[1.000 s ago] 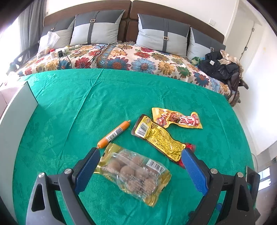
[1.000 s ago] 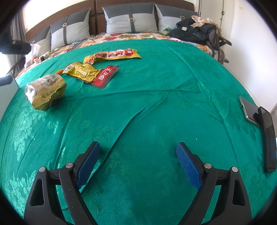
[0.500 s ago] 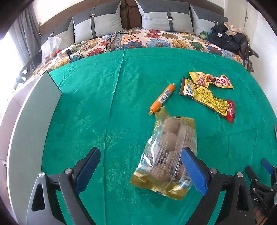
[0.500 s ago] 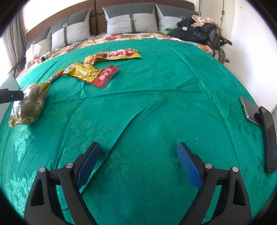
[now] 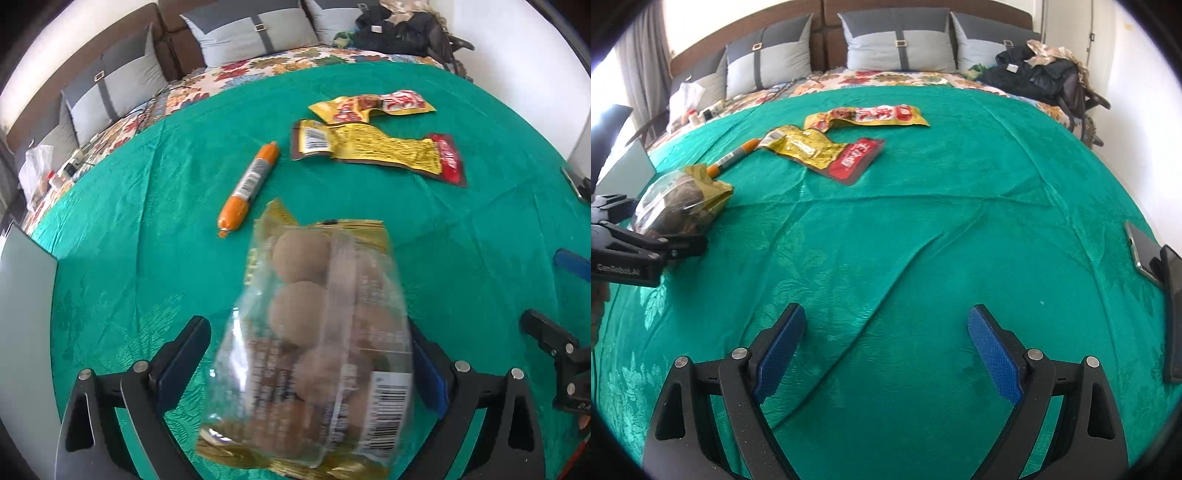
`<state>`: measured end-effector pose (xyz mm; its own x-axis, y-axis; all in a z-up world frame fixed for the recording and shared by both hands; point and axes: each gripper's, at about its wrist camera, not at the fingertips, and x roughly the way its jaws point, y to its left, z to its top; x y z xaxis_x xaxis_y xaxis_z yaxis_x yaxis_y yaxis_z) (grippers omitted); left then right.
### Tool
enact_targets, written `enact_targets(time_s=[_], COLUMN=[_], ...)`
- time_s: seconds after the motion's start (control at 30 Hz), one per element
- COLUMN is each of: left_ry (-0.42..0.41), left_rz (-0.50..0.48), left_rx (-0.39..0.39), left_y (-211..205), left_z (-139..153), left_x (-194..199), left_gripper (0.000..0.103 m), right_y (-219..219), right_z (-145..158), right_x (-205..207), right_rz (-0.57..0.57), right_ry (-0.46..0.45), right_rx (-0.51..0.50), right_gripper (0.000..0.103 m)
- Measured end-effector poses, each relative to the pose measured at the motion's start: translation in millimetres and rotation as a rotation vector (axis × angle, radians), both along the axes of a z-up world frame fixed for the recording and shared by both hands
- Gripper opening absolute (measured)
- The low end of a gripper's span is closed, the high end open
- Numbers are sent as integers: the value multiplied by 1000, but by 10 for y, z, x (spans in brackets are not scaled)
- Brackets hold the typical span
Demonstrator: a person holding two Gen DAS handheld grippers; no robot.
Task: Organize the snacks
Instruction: 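Grasp the gold bag of brown eggs with the left gripper and lift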
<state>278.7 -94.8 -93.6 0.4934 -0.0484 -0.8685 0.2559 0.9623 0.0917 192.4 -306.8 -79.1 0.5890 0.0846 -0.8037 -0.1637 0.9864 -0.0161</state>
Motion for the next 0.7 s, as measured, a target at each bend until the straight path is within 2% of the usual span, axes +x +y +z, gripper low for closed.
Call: enact_targets(time_s=[0.1,0.17,0.27,0.7], left_ry=[-6,-52,-94,-101], left_rz=[253,365,375,372], left_rx=[-98,-96,-102,-111], left_y=[378,519,554,568], left_z=[-59,-76,-103,-130], left_x=[125,135,109,51], left_gripper=[102,103,103,103], right_y=[255,286,269,267], right_z=[-17,-41,-48,-49], right_x=[93,151,161,159], right_rz=[49,35,29,29], right_ry=[-11,4,9,9], right_rx=[-22,-7,4,3], right_gripper=[91,98,100,100])
